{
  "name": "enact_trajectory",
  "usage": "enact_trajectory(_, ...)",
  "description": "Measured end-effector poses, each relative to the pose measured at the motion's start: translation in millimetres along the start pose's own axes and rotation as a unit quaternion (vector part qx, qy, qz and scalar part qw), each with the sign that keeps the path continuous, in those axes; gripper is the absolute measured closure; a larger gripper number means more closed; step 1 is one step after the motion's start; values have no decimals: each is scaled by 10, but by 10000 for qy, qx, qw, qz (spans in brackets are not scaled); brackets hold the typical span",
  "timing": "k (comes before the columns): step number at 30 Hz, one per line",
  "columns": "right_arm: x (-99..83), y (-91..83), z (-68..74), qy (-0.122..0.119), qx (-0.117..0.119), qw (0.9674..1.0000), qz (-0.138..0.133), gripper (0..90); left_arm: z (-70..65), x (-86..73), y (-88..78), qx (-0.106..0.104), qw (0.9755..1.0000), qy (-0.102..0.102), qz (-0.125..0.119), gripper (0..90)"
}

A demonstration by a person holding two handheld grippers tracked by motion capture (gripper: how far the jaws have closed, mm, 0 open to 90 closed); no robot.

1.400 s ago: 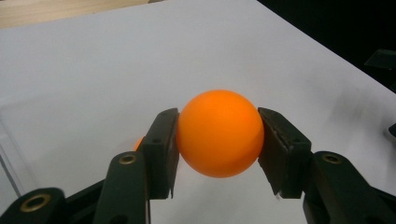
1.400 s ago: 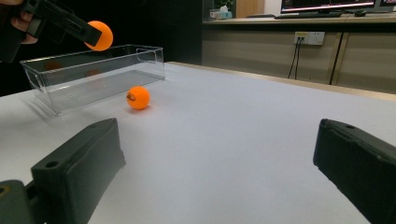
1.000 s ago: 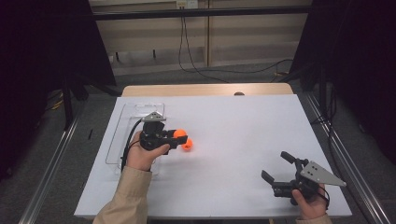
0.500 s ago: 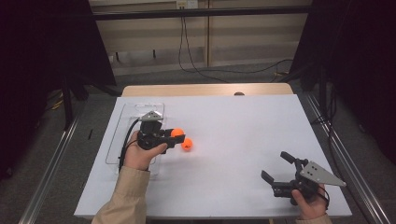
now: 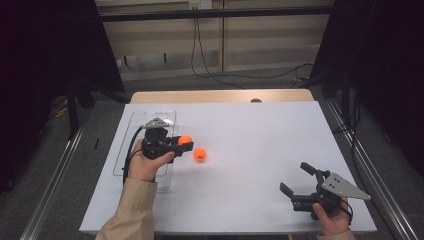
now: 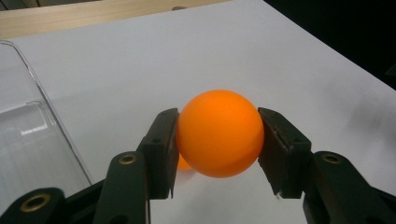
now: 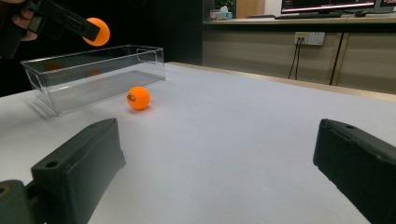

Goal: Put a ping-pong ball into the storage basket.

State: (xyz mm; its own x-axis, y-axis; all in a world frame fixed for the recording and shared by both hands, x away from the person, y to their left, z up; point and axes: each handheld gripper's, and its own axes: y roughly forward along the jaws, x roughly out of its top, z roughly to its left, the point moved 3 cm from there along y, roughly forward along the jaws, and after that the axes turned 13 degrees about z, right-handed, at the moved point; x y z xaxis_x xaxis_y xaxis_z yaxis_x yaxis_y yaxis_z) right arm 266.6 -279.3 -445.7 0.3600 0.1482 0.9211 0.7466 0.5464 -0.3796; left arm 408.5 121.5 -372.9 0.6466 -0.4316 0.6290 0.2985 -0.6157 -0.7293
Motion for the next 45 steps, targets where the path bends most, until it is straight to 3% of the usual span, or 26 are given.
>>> enact_trajectory(45, 1, 2, 9, -19, 38, 10000, 3, 7, 176, -43, -119, 228, 9996, -160, -100, 509)
